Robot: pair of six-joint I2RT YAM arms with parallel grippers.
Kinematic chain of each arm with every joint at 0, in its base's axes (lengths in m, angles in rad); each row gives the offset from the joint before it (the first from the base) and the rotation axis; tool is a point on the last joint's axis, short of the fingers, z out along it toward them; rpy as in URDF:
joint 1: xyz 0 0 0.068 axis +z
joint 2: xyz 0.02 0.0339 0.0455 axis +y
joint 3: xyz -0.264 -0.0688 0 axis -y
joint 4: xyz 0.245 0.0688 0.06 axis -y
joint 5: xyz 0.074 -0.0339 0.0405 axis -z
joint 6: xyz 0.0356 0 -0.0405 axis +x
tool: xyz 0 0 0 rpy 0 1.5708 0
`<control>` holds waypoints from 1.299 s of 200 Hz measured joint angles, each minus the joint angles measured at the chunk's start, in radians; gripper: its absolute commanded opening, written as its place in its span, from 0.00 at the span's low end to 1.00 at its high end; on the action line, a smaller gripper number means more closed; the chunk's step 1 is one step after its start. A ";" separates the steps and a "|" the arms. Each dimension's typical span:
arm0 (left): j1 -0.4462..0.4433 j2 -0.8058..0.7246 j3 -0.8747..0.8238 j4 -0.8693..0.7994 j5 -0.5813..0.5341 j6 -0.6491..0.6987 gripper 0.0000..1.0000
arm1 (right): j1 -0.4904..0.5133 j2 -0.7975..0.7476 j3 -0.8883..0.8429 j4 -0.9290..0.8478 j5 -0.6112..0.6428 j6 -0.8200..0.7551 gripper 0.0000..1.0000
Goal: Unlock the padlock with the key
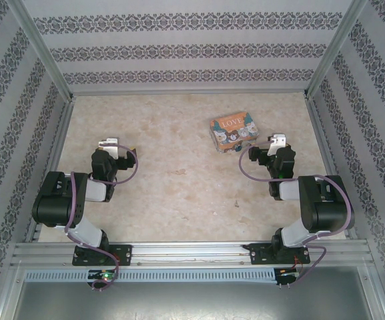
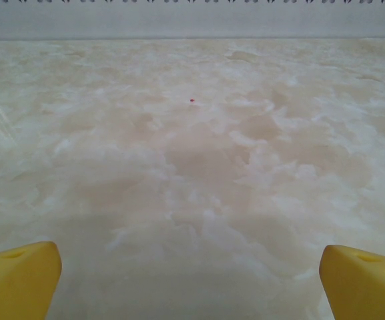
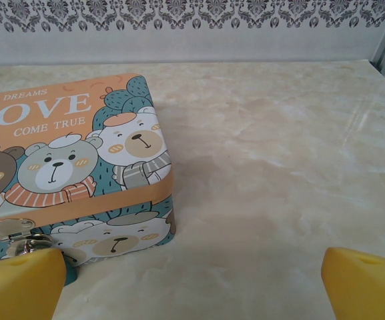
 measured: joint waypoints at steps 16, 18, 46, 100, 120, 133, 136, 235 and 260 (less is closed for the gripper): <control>0.000 -0.002 -0.048 0.064 -0.010 0.000 0.99 | 0.000 -0.016 -0.021 0.016 0.001 0.001 0.98; 0.000 -0.003 -0.053 0.069 -0.012 0.000 0.99 | 0.000 -0.020 -0.027 0.019 0.001 0.001 0.99; 0.000 -0.074 -0.122 0.083 -0.040 -0.001 0.99 | 0.000 -0.106 -0.079 0.016 0.012 0.006 0.98; 0.000 -0.420 0.002 -0.205 -0.067 -0.062 0.99 | 0.000 -0.389 -0.061 -0.234 0.034 0.088 0.98; 0.000 -0.471 0.106 -0.353 -0.042 -0.137 0.99 | -0.001 -0.433 0.012 -0.413 0.026 0.127 0.99; 0.000 -0.472 0.175 -0.446 -0.014 -0.196 0.99 | -0.003 -0.443 0.071 -0.512 -0.001 0.156 0.98; 0.000 -0.470 0.190 -0.468 -0.006 -0.209 0.99 | -0.003 -0.443 0.082 -0.529 -0.010 0.162 0.98; -0.247 -0.177 0.385 -0.716 0.216 -0.595 0.99 | -0.051 -0.095 0.417 -0.749 -0.342 0.412 0.98; -0.351 -0.064 0.457 -0.708 0.246 -0.646 0.99 | -0.061 0.000 0.478 -0.763 -0.371 0.422 0.98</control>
